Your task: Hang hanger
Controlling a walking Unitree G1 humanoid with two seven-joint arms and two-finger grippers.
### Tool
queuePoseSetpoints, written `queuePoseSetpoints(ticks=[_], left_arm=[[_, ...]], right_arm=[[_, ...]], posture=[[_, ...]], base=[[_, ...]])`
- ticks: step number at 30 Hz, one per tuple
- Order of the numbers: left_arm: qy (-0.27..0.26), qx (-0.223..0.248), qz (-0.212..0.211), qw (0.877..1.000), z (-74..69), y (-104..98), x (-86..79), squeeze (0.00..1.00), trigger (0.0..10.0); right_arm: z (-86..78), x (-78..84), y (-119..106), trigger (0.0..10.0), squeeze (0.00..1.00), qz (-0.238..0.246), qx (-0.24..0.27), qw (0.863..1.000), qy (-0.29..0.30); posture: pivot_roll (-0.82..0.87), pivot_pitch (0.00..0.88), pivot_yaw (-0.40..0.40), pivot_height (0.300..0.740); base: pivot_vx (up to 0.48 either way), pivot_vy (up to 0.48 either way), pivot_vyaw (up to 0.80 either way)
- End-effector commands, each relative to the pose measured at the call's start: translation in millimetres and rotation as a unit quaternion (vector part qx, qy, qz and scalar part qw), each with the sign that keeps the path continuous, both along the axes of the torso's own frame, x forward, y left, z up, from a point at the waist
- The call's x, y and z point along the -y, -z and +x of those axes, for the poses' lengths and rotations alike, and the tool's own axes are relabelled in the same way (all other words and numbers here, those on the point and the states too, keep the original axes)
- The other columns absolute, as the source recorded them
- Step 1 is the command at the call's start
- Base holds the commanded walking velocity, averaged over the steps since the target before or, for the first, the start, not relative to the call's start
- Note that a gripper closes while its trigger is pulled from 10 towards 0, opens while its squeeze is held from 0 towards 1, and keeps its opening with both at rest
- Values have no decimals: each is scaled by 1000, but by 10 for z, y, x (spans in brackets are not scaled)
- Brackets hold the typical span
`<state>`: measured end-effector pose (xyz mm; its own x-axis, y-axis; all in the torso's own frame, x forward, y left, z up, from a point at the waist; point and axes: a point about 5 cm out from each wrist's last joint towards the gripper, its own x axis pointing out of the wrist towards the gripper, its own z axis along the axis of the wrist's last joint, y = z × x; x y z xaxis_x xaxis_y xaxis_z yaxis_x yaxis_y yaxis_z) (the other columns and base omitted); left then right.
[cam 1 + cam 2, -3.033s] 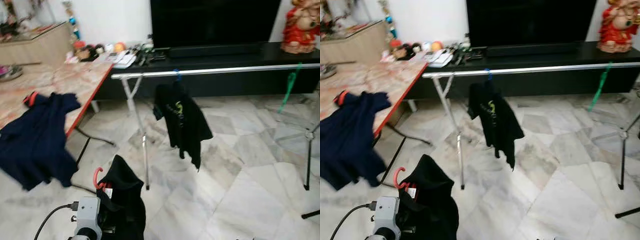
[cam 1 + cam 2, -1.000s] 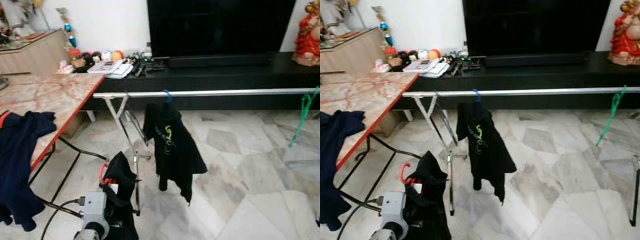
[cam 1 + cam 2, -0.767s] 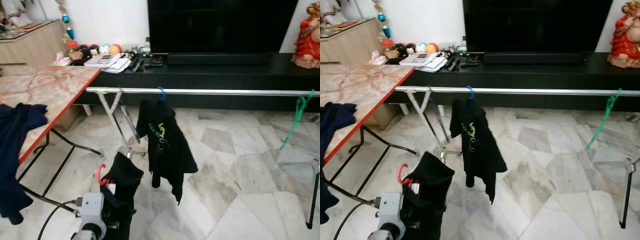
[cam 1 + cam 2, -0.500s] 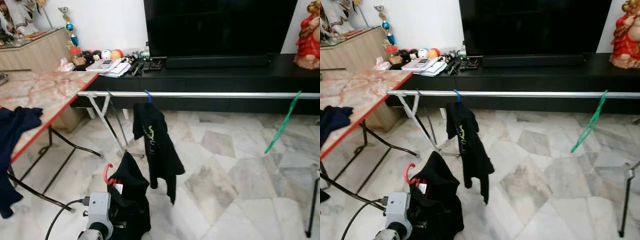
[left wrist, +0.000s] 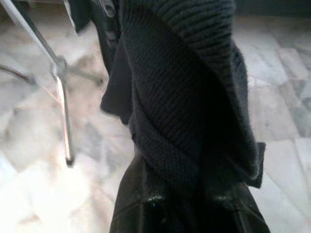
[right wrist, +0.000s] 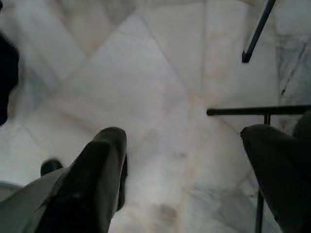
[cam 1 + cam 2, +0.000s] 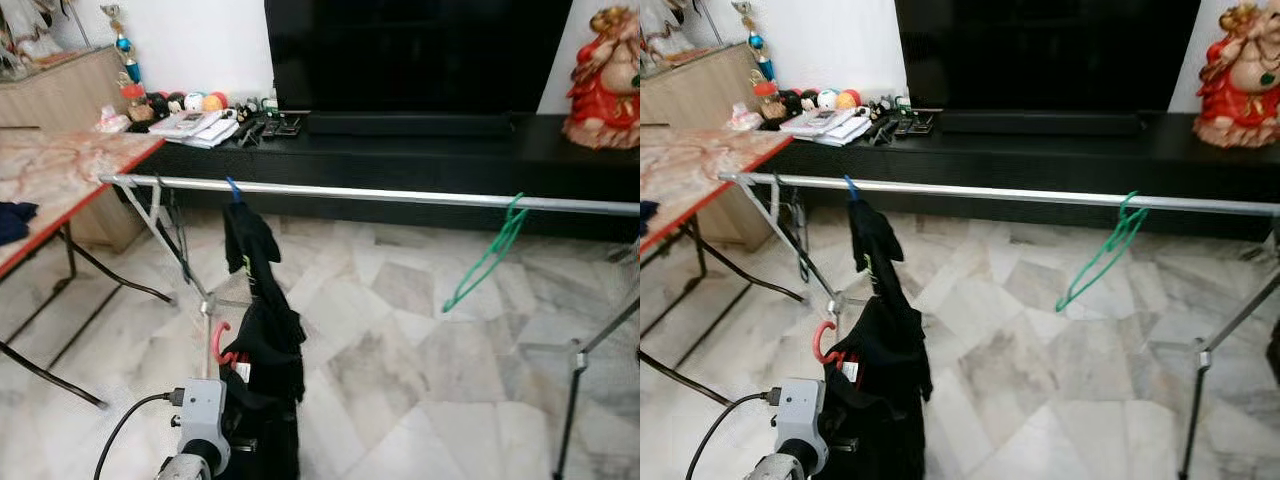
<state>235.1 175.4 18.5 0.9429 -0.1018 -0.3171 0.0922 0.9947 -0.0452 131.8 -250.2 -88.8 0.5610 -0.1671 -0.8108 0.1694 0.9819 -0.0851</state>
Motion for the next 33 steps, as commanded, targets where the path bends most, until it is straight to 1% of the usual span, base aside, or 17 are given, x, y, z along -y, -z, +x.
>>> queuePoseSetpoints(ticks=[1,8,14,19,27,31,33], left_arm=[[3,23,14,1000,38,-79,-23,0,10000],[-1,24,12,1000,73,-75,15,0,10000],[-9,20,9,1000,45,-52,17,0,10000],[4,21,16,1000,54,-50,36,0,10000],[20,25,13,999,99,-62,92,0,10000],[26,26,12,999,99,-60,116,0,10000],[31,26,12,999,98,-58,129,0,10000]], right_arm=[[-19,-28,16,10000,0,3,-5,1000,0],[-4,-28,11,10000,0,1,-6,1000,-9],[-1,-5,4,10000,0,-3,-8,1000,-15],[1,9,-1,10000,0,-5,-8,1000,-17],[-18,-6,13,10000,0,0,-14,1000,-12],[-25,-9,18,10000,0,-3,-18,1000,-17],[-23,-11,17,10000,0,-5,-19,1000,-24]], posture=[[-18,42,83,740],[-19,30,68,740],[-15,15,54,740],[-18,5,52,740],[-28,0,62,740],[-29,0,64,740],[-27,0,67,740]], base=[[0,0,0],[0,0,0],[0,0,0],[0,0,0],[313,0,0],[333,0,-791],[332,0,0]])
